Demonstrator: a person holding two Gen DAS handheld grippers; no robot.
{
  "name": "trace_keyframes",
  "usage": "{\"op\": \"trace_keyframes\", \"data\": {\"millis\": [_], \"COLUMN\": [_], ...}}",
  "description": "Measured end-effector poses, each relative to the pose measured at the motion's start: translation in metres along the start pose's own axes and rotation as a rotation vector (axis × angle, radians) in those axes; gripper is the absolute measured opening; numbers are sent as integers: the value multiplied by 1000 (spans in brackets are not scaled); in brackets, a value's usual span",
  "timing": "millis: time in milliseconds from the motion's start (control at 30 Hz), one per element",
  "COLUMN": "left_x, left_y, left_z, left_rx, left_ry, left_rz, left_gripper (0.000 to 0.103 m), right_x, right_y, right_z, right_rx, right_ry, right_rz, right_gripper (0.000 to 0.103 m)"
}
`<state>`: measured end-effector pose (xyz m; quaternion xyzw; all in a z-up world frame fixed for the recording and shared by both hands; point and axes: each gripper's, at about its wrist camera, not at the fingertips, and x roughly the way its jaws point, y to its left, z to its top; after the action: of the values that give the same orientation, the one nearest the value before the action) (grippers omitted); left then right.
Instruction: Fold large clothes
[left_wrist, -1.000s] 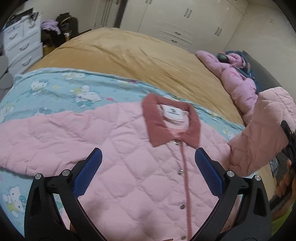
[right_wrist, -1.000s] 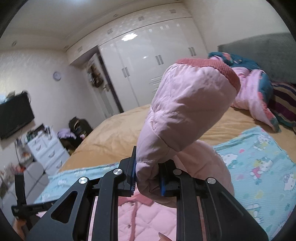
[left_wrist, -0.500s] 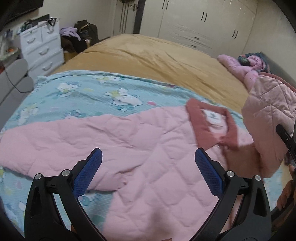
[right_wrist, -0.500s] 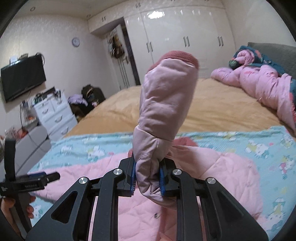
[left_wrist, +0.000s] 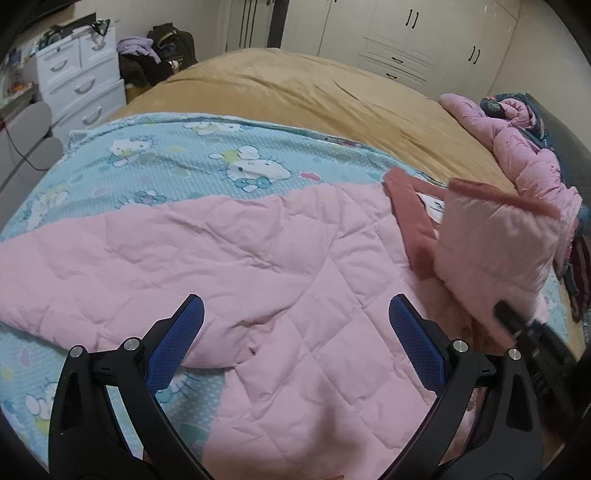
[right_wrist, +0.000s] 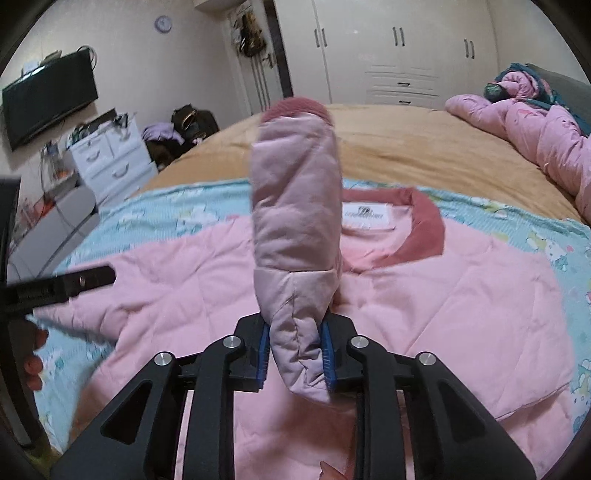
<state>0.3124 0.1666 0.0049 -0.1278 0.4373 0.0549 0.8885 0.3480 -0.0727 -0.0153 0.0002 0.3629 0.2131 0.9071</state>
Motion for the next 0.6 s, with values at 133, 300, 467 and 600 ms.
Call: {"op": "trace_keyframes", "data": {"millis": [133,300,467,600], "left_x": [11,10,20,37], "left_y": [0,6,-2,-11], "left_z": [-5,-11,-12,-18], "left_rx": [-50,-154,-180,-215], "left_ry": [51,43,88,150], "left_rz": [-111,-298,-356,-443], "left_gripper": [94,94,94,94], "right_x": [9,20,16,-8], "right_y": [9,20,27,22], "right_z": [-15,-34,-44,-51], "right_rx": [-19,-45,-60,-17], "right_ry": [51,119,157,134], "right_rz": [32,53,96,163], "right_gripper": [38,56,77,84]}}
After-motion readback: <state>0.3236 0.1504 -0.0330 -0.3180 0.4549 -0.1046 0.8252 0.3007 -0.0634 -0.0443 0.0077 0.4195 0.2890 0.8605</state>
